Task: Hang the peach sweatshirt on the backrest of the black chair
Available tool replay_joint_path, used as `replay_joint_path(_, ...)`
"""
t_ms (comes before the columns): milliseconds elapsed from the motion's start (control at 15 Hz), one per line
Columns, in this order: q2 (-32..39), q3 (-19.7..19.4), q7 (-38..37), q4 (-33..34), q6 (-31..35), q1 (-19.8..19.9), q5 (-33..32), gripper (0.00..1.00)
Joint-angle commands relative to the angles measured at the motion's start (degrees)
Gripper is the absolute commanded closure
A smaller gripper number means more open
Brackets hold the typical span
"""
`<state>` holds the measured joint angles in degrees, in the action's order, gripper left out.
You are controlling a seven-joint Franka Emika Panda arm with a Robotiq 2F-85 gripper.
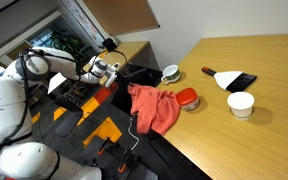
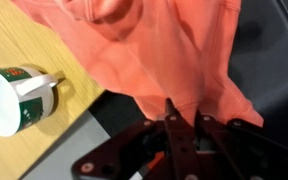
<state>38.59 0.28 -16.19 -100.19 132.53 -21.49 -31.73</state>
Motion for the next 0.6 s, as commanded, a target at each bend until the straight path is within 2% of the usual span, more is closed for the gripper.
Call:
replay_joint_path(0, -3.21, 1.48, 0.23, 0.44, -0.42, -1.05, 2.19, 0.97)
replay_joint_path(533, -0.51, 3.20, 2.04, 12.12, -0.09, -3.70, 2.91, 0.97)
